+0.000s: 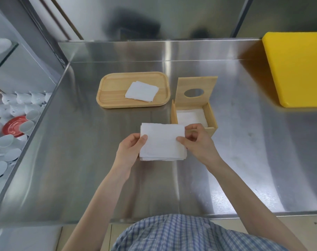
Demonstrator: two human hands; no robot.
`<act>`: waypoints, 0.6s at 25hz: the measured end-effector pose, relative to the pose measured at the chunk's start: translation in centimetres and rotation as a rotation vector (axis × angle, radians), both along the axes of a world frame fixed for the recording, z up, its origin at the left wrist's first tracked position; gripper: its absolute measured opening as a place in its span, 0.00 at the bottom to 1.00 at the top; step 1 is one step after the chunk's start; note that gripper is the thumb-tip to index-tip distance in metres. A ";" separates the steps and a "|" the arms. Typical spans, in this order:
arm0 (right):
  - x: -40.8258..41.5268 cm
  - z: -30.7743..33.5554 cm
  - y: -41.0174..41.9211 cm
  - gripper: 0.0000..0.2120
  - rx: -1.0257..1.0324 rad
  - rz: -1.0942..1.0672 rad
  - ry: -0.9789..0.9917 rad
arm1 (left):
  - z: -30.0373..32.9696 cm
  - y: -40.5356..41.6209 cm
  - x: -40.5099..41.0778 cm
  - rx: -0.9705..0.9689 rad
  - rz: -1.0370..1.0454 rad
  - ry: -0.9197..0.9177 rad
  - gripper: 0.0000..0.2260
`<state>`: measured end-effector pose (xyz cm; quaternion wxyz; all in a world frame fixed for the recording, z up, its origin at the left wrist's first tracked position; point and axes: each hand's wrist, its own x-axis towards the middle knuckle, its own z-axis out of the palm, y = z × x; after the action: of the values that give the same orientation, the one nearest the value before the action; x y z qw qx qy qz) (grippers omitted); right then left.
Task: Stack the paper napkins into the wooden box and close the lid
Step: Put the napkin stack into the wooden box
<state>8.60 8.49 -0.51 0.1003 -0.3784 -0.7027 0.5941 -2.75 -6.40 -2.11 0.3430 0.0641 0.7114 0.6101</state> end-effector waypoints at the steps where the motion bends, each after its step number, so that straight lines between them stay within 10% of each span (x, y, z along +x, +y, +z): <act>1: 0.1 0.1 0.4 0.12 0.056 -0.030 0.000 | 0.0 0.6 0.2 -0.005 0.010 0.017 0.05; 15: -0.3 0.8 11.2 0.06 0.676 0.074 -0.178 | 1.7 11.7 -0.2 -0.353 -0.191 0.502 0.05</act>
<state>8.29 19.72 0.29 0.1369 -0.3484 -0.8789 0.2957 -2.94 5.35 -0.42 0.2182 0.2186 0.8593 0.4077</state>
